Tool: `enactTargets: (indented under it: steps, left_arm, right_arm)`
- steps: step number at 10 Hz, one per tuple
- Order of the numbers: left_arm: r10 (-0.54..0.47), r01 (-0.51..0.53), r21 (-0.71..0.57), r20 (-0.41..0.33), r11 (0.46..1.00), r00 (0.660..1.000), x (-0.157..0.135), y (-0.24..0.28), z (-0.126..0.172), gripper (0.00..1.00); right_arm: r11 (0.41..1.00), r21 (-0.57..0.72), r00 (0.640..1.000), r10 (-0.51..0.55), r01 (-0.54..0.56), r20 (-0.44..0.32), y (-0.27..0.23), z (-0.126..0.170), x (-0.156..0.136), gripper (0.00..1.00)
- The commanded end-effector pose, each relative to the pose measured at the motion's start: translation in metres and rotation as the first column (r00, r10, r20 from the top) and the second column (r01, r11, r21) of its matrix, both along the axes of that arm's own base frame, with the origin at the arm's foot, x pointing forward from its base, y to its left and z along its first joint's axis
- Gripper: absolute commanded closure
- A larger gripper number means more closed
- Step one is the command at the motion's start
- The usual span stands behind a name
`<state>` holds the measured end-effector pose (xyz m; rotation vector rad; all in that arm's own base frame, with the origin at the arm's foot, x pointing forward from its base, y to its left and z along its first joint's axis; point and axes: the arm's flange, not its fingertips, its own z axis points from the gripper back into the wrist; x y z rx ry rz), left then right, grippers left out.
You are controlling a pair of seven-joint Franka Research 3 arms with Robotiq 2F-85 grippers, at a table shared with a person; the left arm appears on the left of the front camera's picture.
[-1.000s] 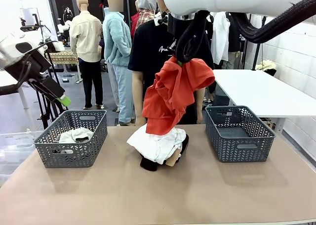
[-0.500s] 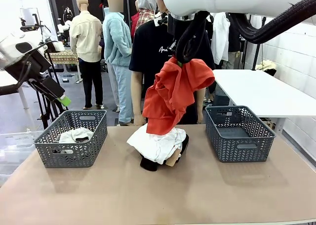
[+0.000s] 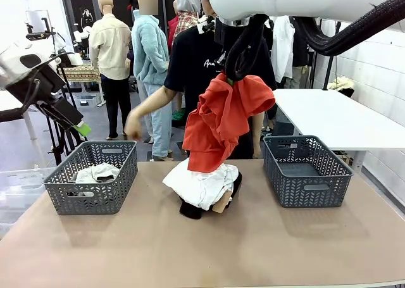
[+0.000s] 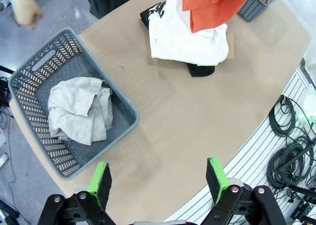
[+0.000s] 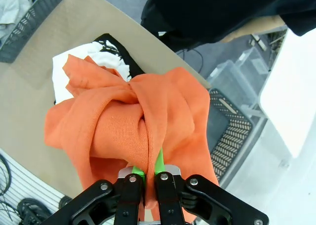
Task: Sort the tops and bottoms.
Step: Sort the clothes according to human instructions.
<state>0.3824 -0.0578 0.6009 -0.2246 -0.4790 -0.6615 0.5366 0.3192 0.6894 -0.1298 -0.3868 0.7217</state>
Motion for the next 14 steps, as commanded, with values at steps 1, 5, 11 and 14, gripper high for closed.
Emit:
enactTargets:
  steps: [1,5,11,14]
  left_arm:
    - [0.002,-0.002,0.000,-0.006,1.000,1.000,-0.0005,0.0001,0.0020,0.00]
    - [0.002,-0.002,0.000,-0.006,1.000,1.000,-0.0005,0.0001,0.0020,0.00]
    - [0.002,-0.002,0.000,-0.006,1.000,1.000,-0.0005,0.0001,0.0020,0.00]
    - [0.002,-0.002,0.000,-0.006,1.000,1.000,-0.0005,0.0001,0.0020,0.00]
  right_arm:
    - [1.000,0.018,1.000,-0.001,0.001,0.001,-0.0007,0.0038,-0.0019,1.00]
    - [1.000,0.018,1.000,-0.001,0.001,0.001,-0.0007,0.0038,-0.0019,1.00]
    - [1.000,0.018,1.000,-0.001,0.001,0.001,-0.0007,0.0038,-0.0019,1.00]
    - [1.000,0.018,1.000,-0.001,0.001,0.001,-0.0007,0.0038,-0.0019,1.00]
